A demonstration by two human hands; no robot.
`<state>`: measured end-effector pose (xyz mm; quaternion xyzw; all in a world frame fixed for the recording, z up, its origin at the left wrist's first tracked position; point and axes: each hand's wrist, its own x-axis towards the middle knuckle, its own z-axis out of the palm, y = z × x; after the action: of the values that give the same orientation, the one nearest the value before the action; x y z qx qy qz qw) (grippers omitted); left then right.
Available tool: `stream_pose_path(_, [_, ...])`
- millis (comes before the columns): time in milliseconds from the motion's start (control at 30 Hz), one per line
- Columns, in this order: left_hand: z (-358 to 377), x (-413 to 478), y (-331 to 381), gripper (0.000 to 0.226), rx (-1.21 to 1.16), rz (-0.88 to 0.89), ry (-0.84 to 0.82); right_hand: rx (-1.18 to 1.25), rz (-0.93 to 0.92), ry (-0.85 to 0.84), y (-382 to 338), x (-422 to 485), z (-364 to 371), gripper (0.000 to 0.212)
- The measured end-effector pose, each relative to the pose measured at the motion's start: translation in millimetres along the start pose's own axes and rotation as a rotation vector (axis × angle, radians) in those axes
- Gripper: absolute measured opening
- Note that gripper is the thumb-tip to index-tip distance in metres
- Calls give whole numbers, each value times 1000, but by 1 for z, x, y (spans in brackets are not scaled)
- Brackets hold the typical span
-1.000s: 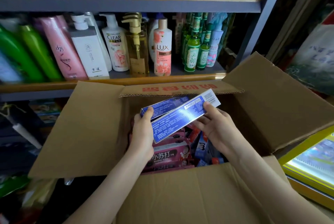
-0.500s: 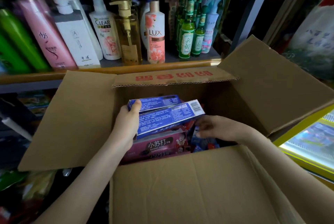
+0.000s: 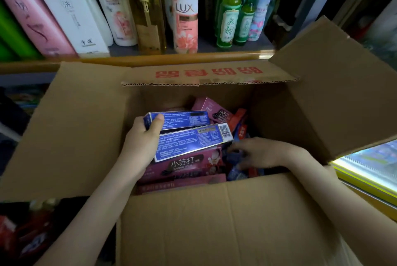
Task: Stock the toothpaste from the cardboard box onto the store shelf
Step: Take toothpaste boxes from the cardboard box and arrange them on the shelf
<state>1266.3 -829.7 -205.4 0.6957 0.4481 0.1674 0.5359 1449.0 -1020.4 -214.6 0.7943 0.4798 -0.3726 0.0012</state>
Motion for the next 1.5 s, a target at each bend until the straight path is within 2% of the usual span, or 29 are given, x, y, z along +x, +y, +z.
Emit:
stream_pose_path(133, [-1,-1,-1,34,-100,-12,-81,144,138,344,3,-6,-11,21])
stream_pose_path(200, [-2,-4,2,30,-173,-12,-151,497,239,457,3,-10,-16,24])
stream_pose_path(267, [-3,-9,6,28,-235,-10,-232,998,294,416,-5,-20,-22,33])
stream_pose_path(333, [-2,-15,12,26,-274,11,-297,1164,316,326,-13,-32,-24,52])
stream_pose_path(400, [-3,-22,16,26,-298,42,-333,1188,264,272,-24,-41,-21,62])
stream_pose_path(467, [-7,-31,22,32,-314,95,-337,1238,203,270,-38,-50,-20,62])
stream_pose_path(600, [-22,-55,33,38,-374,240,-252,1313,68,310,-66,-71,-17,62])
stream_pose_path(733, [-37,-85,37,38,-449,297,-142,1368,-167,463,-90,-89,-11,50])
stream_pose_path(800, [-40,-103,38,34,-497,255,-25,1331,-233,546,-101,-95,-3,43])
stream_pose_path(933, [-55,-131,32,57,-589,-3,237,1257,-280,588,-125,-102,14,38])
stream_pose_path(1067, [-83,-164,7,61,-574,-142,395,1196,-332,505,-157,-101,36,36])
stream_pose_path(1200, [-117,-195,-19,60,-629,-90,340,1127,-384,340,-191,-98,55,35])
stream_pose_path(1267, [-135,-204,-28,50,-661,-56,308,1130,-405,269,-207,-97,65,38])
stream_pose_path(1367, [-163,-206,-46,37,-595,-40,365,1137,-435,173,-234,-92,77,40])
stream_pose_path(1500, [-212,-205,-81,41,-583,-77,466,1085,-458,0,-282,-76,97,36])
